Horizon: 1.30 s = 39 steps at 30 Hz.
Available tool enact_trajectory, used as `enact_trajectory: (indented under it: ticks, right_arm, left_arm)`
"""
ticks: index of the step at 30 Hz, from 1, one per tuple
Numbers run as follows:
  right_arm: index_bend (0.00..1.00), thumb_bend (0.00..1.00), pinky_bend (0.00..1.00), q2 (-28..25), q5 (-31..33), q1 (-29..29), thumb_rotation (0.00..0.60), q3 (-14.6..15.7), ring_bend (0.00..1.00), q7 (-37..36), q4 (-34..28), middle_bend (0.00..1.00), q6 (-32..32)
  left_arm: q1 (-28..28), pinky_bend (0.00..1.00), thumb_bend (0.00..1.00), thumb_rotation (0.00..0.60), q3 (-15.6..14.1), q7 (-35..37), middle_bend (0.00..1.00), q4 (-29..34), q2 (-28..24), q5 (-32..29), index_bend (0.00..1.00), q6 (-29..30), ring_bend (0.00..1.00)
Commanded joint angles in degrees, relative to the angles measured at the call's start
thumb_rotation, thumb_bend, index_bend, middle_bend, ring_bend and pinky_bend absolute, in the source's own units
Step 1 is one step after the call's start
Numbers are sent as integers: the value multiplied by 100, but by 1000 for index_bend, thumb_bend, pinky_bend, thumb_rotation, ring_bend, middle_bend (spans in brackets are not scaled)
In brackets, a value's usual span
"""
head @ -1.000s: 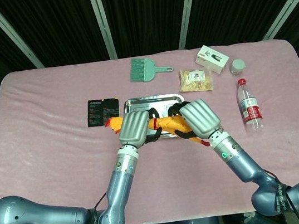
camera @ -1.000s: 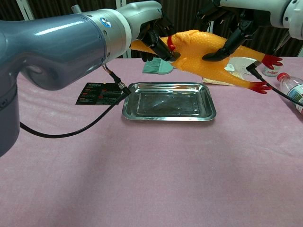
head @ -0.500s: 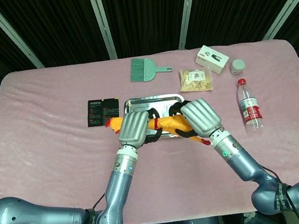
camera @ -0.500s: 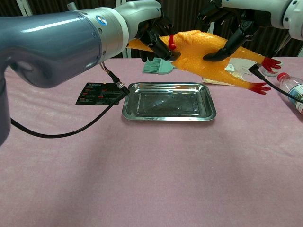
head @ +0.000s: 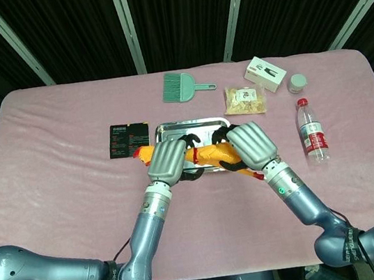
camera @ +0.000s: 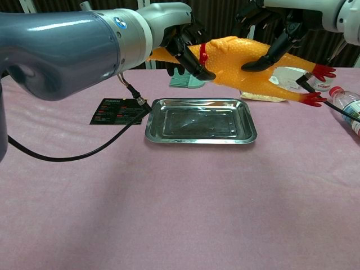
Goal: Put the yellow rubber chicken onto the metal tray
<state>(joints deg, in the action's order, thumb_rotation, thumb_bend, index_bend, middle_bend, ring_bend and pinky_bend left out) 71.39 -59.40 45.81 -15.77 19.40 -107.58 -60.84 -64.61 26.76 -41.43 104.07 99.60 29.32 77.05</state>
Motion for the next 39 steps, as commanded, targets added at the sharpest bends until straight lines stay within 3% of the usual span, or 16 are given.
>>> enact_trajectory:
  ticks: [1,9,14,16,21,26,33,39]
  right_arm:
    - [812,564,831,-40,-20,-22,600,-27,745,-78,-95,697,-20]
    - [812,570,833,-93,-51,-45,600,-2,747,-122,-162,698,-15]
    - [812,571,833,-90,-37,-44,600,2,747,-147,-156,698,-5]
    - [812,571,833,-89,-29,-42,600,1,747,-158,-146,698,2]
    - [813,571,832,-87,0,-40,600,-6,747,-182,-103,698,6]
    - [812,571,833,-95,45,-51,600,11,747,-178,-26,698,10]
    - [812,572,833,-80,82,-86,600,43,747,-229,124,698,14]
    - [812,572,833,-69,139,-184,600,110,747,-419,376,698,64]
  left_arm:
    - [-37,493,304,600,20,57,446,-124,131,93,412,100,548]
    - [-46,520,461,600,41,164,661,-299,340,350,692,284,648]
    - [-6,527,508,600,66,223,712,-323,390,457,767,357,681]
    - [10,527,451,600,57,227,681,-320,388,488,724,362,667]
    - [99,520,190,600,30,214,505,-105,213,394,418,148,562]
    - [169,493,119,600,12,201,355,104,15,348,259,0,427]
    - [284,337,104,600,-95,219,239,361,-222,507,158,-19,215]
    - [692,283,104,600,-450,286,181,823,-727,1139,154,317,134]
